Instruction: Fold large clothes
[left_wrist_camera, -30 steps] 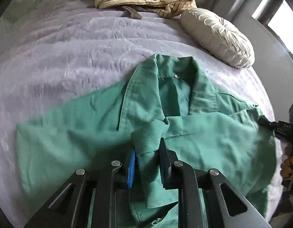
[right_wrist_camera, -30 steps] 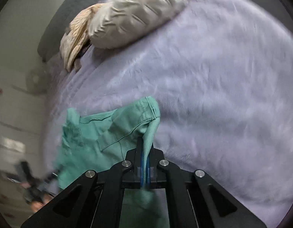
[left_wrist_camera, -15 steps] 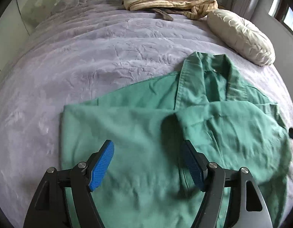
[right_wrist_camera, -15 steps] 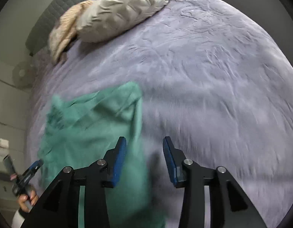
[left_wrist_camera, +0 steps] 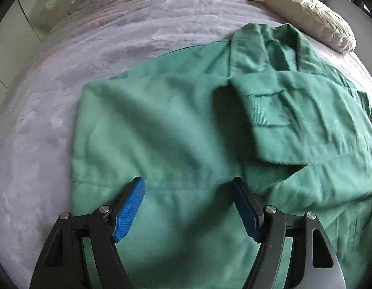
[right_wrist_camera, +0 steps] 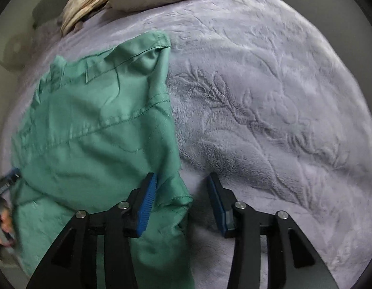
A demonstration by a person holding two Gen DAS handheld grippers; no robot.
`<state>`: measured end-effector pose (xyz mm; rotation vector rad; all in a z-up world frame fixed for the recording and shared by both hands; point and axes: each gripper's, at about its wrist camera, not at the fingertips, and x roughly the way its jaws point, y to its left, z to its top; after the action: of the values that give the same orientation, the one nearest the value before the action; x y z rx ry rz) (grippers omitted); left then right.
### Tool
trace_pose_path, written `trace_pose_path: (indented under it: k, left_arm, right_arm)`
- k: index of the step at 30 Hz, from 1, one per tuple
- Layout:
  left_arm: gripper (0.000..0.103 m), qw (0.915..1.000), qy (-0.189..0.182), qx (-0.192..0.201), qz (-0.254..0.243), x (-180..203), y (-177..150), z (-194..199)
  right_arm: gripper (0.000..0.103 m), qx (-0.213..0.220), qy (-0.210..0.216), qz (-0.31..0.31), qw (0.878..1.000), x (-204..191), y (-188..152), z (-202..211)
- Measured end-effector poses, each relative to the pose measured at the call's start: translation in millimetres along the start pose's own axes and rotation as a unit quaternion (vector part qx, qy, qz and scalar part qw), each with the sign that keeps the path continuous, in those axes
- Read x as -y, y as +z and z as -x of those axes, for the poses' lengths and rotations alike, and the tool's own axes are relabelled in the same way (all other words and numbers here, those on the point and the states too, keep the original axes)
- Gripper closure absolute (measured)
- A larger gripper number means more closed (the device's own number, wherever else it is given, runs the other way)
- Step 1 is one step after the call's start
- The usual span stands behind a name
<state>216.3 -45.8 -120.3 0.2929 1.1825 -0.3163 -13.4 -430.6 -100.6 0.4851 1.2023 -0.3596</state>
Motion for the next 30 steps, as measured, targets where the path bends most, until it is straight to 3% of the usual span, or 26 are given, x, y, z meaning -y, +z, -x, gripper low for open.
trace_pose_path:
  k: [4, 8, 21, 26, 29, 30]
  left_arm:
    - [0.028, 0.9996, 0.012, -0.015, 0.02, -15, -15, 17]
    - [0.028, 0.9989, 0.012, -0.035, 0.029, -17, -33, 30]
    - [0.028, 0.9972, 0.005, -0.075, -0.004, 31, -96, 90]
    - [0.028, 0.9959, 0.0, -0.09, 0.011, 37, -113, 107]
    - [0.0, 0.9962, 0.001, -0.084, 0.025, 38, -127, 122]
    - [0.0, 0.9964, 0.002, -0.08, 0.027, 36, -124, 122]
  right_arm:
    - [0.049, -0.01, -0.017, -0.008, 1.0, -1, -6, 12]
    - [0.047, -0.024, -0.004, -0.031, 0.999, 5, -15, 26]
    - [0.034, -0.089, 0.051, -0.059, 0.993, -14, -68, 56]
    - [0.032, -0.098, 0.063, -0.056, 0.992, -24, -86, 68]
    - [0.025, -0.099, 0.07, -0.055, 0.991, -28, -94, 75]
    - [0.025, -0.1, 0.071, -0.055, 0.991, -29, -96, 77]
